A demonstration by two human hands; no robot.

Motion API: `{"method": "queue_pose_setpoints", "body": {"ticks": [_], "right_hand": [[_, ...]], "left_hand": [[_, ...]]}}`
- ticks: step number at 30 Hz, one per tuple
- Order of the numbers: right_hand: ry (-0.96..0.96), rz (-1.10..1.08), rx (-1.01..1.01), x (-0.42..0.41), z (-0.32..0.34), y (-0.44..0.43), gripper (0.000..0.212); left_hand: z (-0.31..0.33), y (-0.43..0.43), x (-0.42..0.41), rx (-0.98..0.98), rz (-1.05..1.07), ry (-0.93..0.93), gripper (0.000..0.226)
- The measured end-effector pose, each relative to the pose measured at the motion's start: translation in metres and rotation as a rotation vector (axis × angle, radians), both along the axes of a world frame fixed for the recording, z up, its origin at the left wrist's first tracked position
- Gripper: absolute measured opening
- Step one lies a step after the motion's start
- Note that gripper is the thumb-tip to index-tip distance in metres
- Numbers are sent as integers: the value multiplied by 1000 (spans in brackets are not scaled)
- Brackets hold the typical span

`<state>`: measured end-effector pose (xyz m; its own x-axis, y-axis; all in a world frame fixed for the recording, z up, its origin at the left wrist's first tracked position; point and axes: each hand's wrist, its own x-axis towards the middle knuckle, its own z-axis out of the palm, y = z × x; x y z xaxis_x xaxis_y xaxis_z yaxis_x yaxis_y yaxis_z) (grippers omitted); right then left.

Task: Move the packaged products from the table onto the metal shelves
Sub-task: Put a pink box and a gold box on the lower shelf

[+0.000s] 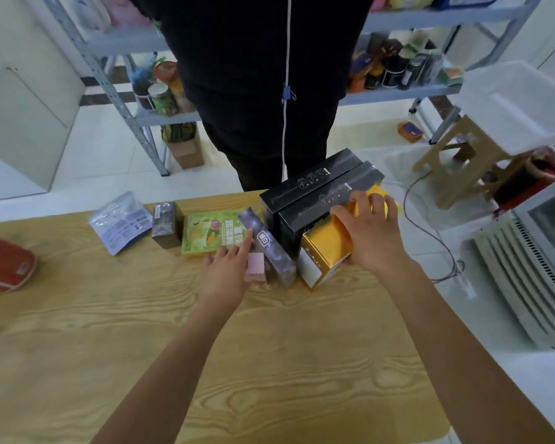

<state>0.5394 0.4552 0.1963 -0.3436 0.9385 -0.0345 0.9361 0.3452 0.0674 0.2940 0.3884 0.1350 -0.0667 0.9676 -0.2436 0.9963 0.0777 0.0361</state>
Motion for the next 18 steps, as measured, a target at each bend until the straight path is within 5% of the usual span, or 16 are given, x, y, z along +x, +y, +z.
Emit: {"method": "queue_pose_setpoints", "body": {"ticks": [8, 14, 18], "right_hand": [[22, 145, -80, 27, 2, -36, 95], [14, 245, -191, 26, 11, -66, 92], [93, 323, -259, 26, 12, -82, 96]], "left_hand": [[5, -43, 27, -101, 118, -28, 90], [4, -84, 52, -110, 165, 21, 54], [0, -109, 60, -102, 238, 9, 58]]}}
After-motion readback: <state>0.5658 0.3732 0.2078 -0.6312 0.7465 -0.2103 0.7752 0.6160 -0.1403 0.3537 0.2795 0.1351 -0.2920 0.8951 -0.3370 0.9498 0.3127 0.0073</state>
